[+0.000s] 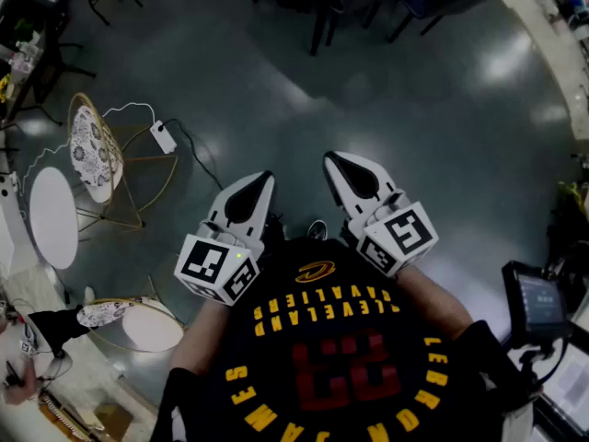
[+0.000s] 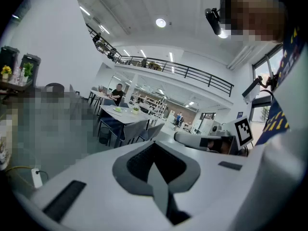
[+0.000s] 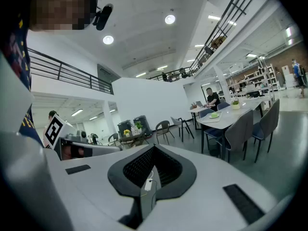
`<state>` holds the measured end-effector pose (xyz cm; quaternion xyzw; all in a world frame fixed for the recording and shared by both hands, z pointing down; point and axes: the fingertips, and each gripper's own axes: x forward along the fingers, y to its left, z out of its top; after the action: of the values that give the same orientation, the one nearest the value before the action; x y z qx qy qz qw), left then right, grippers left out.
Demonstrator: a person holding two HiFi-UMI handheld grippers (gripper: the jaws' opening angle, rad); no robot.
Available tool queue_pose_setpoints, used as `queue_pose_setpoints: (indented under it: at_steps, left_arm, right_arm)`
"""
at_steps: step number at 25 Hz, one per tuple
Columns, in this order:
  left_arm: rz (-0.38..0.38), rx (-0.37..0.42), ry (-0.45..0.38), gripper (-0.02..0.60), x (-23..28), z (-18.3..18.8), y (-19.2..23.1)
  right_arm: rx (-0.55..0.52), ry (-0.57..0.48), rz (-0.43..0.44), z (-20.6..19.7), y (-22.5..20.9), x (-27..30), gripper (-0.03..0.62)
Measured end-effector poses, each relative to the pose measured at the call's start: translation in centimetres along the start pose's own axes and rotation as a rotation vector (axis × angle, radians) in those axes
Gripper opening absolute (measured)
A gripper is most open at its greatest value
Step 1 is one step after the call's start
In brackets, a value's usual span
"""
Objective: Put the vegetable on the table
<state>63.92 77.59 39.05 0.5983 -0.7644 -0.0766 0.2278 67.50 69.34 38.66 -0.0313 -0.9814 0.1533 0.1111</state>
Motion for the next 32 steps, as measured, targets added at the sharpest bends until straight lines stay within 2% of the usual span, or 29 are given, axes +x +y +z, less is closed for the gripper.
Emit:
queue_pose_setpoints:
  at_steps: [11, 19, 22, 26, 32]
  left_arm:
    - [-0.049, -0.032, -0.005, 0.000, 0.0, 3.9, 9.6]
    - [-0.097, -0.073, -0.032, 0.000, 1.7, 6.3, 15.6]
    - [-0.081, -0.088, -0.028, 0.000, 2.8, 7.2, 17.0]
    - [-0.047, -0.090, -0.021, 0.000, 5.5, 8.3, 19.5]
    - [0.064, -0.080, -0.017, 0.000, 11.3, 12.5, 23.6]
  right_arm:
    - [0.032, -0.028, -0.035, 1.5, 1.7, 9.6, 0.006]
    - [0.013, 0.031, -0.048, 2.6, 1.8, 15.4, 0.005]
    - [0.025, 0.049, -0.051, 3.1, 0.7, 17.2, 0.006]
    - [0.050, 0.081, -0.004, 3.4, -1.3, 20.9, 0.005]
    - [0.095, 0.050, 0.075, 7.5, -7.6, 27.5, 0.005]
